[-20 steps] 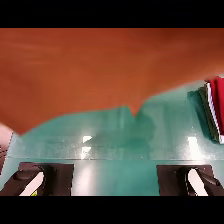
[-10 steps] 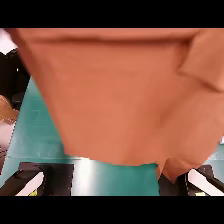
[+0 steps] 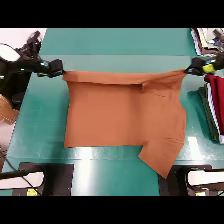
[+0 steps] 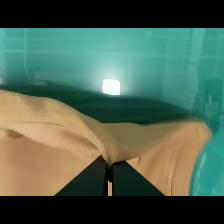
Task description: Fold the shirts.
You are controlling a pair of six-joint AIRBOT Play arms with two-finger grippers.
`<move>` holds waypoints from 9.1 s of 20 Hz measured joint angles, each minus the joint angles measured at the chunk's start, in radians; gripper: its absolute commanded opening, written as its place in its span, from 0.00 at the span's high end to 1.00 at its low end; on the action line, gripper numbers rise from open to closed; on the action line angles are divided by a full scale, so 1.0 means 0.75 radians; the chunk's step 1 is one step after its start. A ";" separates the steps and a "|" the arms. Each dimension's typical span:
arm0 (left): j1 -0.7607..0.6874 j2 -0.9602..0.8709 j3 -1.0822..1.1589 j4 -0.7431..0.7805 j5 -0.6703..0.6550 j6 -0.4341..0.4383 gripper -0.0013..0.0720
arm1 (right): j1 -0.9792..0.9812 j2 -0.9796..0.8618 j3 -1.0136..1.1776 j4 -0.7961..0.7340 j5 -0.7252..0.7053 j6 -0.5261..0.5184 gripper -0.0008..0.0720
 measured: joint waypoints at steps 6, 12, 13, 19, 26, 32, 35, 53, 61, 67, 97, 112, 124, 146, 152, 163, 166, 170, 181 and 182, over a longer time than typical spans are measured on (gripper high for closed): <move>0.010 -0.126 0.008 -0.037 0.328 0.049 0.95 | 0.014 -0.190 0.165 0.039 -0.152 0.001 0.96; 0.031 -0.144 0.019 0.023 0.114 0.126 0.95 | 0.036 -0.128 0.026 -0.098 -0.093 -0.001 0.96; 0.032 -0.145 0.007 0.035 0.074 0.131 0.95 | 0.040 -0.104 -0.034 -0.121 -0.093 -0.001 0.96; 0.033 -0.148 -0.136 0.082 -0.015 0.140 0.95 | 0.047 0.038 -0.393 -0.160 -0.189 -0.003 0.96; 0.034 -0.140 -0.190 0.098 -0.111 0.110 0.25 | 0.045 0.111 -0.529 -0.071 -0.192 -0.003 0.58; 0.035 -0.008 -0.254 0.198 -0.346 0.100 0.25 | -0.032 0.240 -0.480 -0.062 0.004 -0.001 0.58; 0.035 0.142 -0.417 0.217 -0.425 0.098 0.25 | -0.086 0.362 -0.474 -0.065 0.081 -0.010 0.58; 0.034 0.603 -1.203 -0.003 -0.393 0.024 0.66 | -0.146 0.613 -0.472 -0.066 0.184 -0.045 0.58; 0.033 0.605 -1.126 -0.039 -0.329 0.036 0.95 | -0.195 0.704 -0.693 -0.141 0.281 -0.046 0.57; 0.033 0.605 -1.019 -0.049 -0.338 0.050 0.95 | -0.361 0.872 -1.285 -0.191 0.343 -0.045 0.34; 0.033 0.955 -1.008 0.133 -0.771 0.002 0.95 | 0.080 1.212 -1.366 -0.210 0.385 0.132 0.96; 0.032 0.242 -0.482 0.123 -0.103 -0.013 0.95 | 0.102 0.231 -0.326 -0.194 0.103 0.077 0.96; 0.035 0.085 -0.318 0.132 -0.039 -0.032 0.70 | 0.143 -0.273 0.258 -0.119 0.166 0.030 0.42; -0.291 0.076 -0.208 -0.022 -0.198 -0.041 0.95 | -0.062 -0.483 -0.115 0.408 0.334 -0.314 0.81; -0.427 -0.048 -0.146 -0.041 -0.113 -0.046 0.95 | -0.025 -0.425 -0.116 0.423 0.359 -0.374 0.96; -0.660 -0.577 0.382 -0.095 -0.058 -0.106 0.95 | 0.207 -0.077 0.185 0.434 0.370 -0.104 0.96; -0.684 -0.633 0.431 -0.142 -0.038 -0.111 0.95 | 0.327 -0.061 0.304 0.434 0.357 -0.057 0.96; -0.710 -0.683 0.454 -0.167 -0.028 -0.112 0.95 | 0.476 -0.054 0.408 0.434 0.309 -0.032 0.96; -0.601 -0.661 0.583 -0.051 -0.264 -0.106 0.95 | 0.645 -0.055 0.464 0.432 0.176 -0.072 0.96; -0.570 -0.634 0.593 -0.018 -0.291 -0.106 0.95 | 0.650 -0.056 0.464 0.432 0.170 -0.075 0.96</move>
